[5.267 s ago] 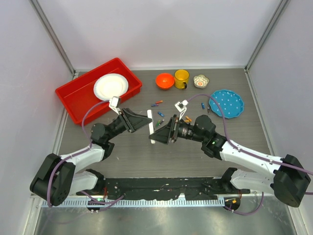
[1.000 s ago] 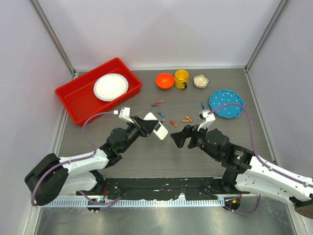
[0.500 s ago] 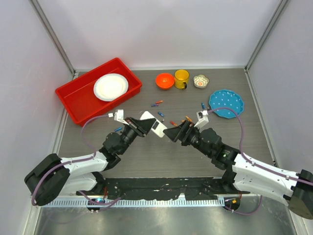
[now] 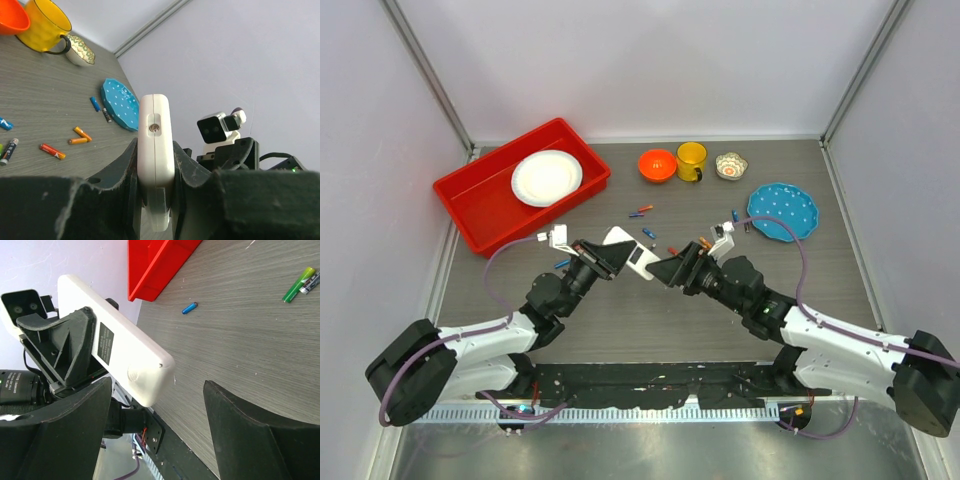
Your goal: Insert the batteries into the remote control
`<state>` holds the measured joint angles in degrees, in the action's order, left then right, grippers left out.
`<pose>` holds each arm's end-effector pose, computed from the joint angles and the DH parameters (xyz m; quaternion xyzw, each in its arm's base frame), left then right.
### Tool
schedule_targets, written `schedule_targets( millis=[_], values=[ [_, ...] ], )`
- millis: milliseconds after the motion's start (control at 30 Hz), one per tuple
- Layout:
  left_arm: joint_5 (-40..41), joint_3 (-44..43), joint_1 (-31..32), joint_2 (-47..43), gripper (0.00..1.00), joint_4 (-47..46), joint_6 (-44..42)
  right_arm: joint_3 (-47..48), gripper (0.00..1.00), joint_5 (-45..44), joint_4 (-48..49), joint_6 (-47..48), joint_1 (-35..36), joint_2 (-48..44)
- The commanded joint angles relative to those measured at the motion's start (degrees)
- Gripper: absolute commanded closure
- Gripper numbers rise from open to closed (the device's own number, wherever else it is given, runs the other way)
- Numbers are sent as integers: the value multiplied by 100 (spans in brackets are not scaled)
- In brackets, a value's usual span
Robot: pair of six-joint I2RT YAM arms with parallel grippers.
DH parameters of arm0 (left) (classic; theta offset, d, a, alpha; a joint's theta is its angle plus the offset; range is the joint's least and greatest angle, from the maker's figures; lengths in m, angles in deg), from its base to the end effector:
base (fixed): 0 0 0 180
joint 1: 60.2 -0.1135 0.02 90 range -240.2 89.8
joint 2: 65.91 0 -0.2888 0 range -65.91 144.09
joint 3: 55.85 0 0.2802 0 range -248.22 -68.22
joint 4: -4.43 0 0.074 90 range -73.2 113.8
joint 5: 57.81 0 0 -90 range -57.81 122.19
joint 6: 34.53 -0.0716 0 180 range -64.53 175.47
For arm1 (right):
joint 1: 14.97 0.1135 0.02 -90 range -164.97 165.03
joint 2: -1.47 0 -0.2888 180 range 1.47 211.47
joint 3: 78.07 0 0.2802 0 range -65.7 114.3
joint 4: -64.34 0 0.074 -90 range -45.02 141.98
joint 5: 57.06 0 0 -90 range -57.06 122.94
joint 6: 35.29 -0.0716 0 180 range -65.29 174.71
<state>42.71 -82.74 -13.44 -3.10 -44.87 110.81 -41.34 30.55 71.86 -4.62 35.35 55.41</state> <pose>0.1845 -0.1771 0.2394 -0.1179 0.6102 -0.5719 0.5354 0.1690 0.1991 0.2396 0.0734 0.7607 0.5178 0.3844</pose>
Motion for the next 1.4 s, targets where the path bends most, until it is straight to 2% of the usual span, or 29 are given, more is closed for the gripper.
schedule_targets(
  millis=[0, 433, 800, 1367],
  values=[
    [73, 11, -9, -93, 100, -460, 109, 157, 23, 169, 578, -140, -40, 117],
    [38, 55, -18, -58, 100, -522, 233, 131, 36, 520, 789, -272, -216, 319],
    [2, 90, -9, -102, 100, -522, 268, 165, 43, 564, 904, -263, -225, 460],
    [-15, 143, -9, -163, 100, -530, 294, 113, 60, 591, 904, -298, -225, 566]
  ],
)
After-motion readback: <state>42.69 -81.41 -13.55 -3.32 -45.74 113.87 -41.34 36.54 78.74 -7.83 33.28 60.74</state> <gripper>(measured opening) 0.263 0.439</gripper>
